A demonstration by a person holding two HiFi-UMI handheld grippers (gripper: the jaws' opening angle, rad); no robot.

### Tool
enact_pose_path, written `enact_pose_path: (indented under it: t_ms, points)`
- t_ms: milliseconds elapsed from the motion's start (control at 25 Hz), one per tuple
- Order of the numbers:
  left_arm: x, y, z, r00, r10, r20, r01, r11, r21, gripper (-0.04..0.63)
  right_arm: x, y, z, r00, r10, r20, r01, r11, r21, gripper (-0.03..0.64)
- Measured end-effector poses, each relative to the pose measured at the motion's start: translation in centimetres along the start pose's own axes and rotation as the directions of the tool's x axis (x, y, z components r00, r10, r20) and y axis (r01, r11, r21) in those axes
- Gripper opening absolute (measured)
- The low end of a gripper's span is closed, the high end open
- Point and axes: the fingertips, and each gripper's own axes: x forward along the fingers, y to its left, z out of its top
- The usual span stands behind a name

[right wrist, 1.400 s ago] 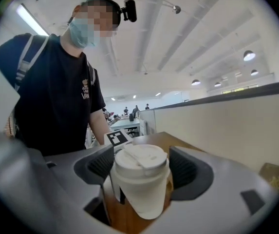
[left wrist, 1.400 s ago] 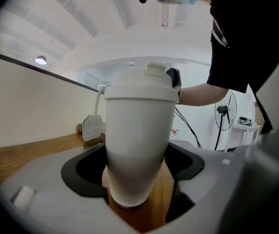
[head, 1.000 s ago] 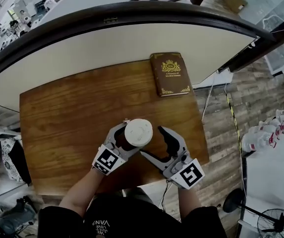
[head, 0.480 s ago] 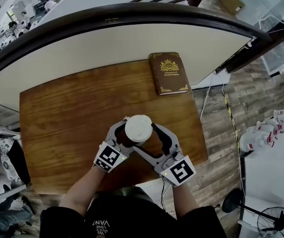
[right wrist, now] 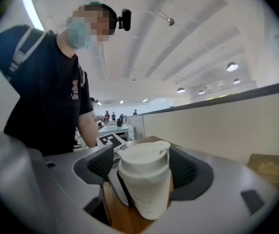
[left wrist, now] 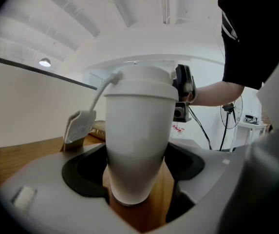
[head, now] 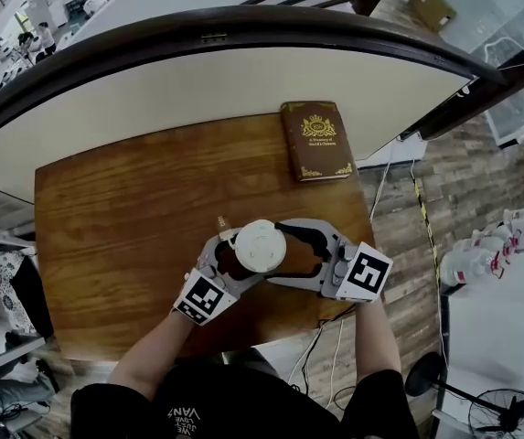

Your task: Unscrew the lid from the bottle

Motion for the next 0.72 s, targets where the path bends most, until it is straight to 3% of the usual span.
enact_pose_path:
  t_ms: [160,360,440,560,720]
  points:
    - [0.0,0.0,-0.1,1.000,-0.005,-0.001,0.005,1.000,0.000,0.368,0.8,-0.4,0.3,0.991,0.128,-0.023,-0.128,0.992,-0.011,0.322]
    - [0.0,0.0,0.1,1.000,-0.004,-0.002,0.004,1.000,0.007,0.368,0.6,-0.3,0.4,0.987,0.156,-0.036,-0.156,0.988,0.006,0.322]
    - [0.0,0.0,0.1,1.000,0.000,-0.004,0.000,1.000,0.007,0.368,0.3,-0.5,0.6,0.995,0.097,-0.011,-0.097,0.995,0.026,0.322]
    - [0.1,0.0,-0.1,1.000,0.002,-0.006,-0.002,1.000,0.004,0.368,-0.7,-0.8,1.3,0.992,-0.097,0.083,0.091,0.993,0.077,0.322]
    - [0.1,0.0,-0.1,1.000,0.014,-0.008,-0.014,1.000,0.008,0.368,-0.6,-0.4,1.5,0.927,-0.354,0.122,0.352,0.935,0.042,0.322]
